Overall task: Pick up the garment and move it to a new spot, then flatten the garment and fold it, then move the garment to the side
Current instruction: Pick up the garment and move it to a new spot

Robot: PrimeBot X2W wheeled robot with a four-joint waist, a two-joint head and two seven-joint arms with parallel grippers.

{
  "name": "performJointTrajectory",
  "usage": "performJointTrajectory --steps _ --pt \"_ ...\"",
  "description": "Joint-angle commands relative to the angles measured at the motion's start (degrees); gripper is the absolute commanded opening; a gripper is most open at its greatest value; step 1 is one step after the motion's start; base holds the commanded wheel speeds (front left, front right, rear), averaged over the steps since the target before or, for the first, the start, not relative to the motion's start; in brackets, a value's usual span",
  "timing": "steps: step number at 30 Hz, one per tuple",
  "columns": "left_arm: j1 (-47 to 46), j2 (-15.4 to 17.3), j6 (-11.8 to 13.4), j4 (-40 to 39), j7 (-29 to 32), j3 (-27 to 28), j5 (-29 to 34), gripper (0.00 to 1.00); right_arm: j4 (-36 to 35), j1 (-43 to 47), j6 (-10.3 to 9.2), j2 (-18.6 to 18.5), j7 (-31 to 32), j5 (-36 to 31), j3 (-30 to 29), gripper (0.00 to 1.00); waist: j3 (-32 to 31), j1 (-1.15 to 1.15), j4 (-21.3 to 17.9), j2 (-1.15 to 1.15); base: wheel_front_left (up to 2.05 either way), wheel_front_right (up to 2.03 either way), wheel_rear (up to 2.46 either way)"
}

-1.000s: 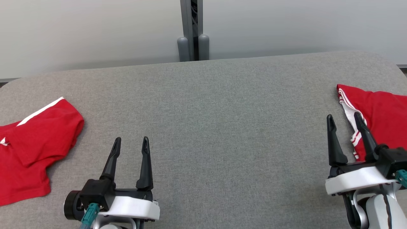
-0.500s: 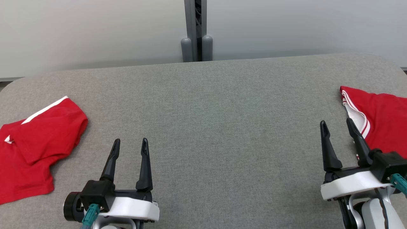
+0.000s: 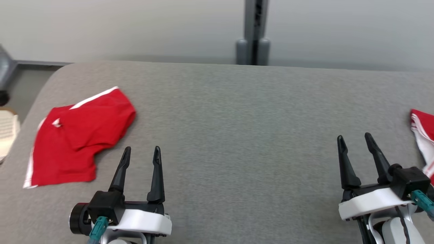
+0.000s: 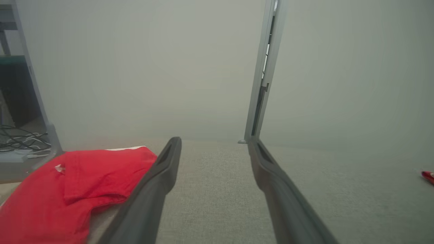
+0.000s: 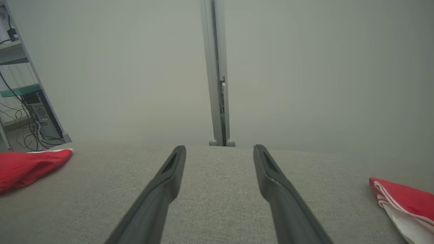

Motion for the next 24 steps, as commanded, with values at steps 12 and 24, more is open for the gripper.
performJointTrajectory --steps 12,24 --pt "2.58 0.23 -0.63 -0.4 0.0 2.88 1.24 1.0 0.23 1.47 -0.01 -0.24 -0.29 2.3 3.46 1.0 -2.3 0.0 14.52 0.0 0.0 0.0 0.0" --pt "4.53 0.2 -0.33 -1.01 0.0 3.7 0.81 1.0 1.14 1.66 -0.01 -0.31 -0.29 3.49 6.57 1.0 -3.14 0.0 20.17 0.0 0.0 0.0 0.0"
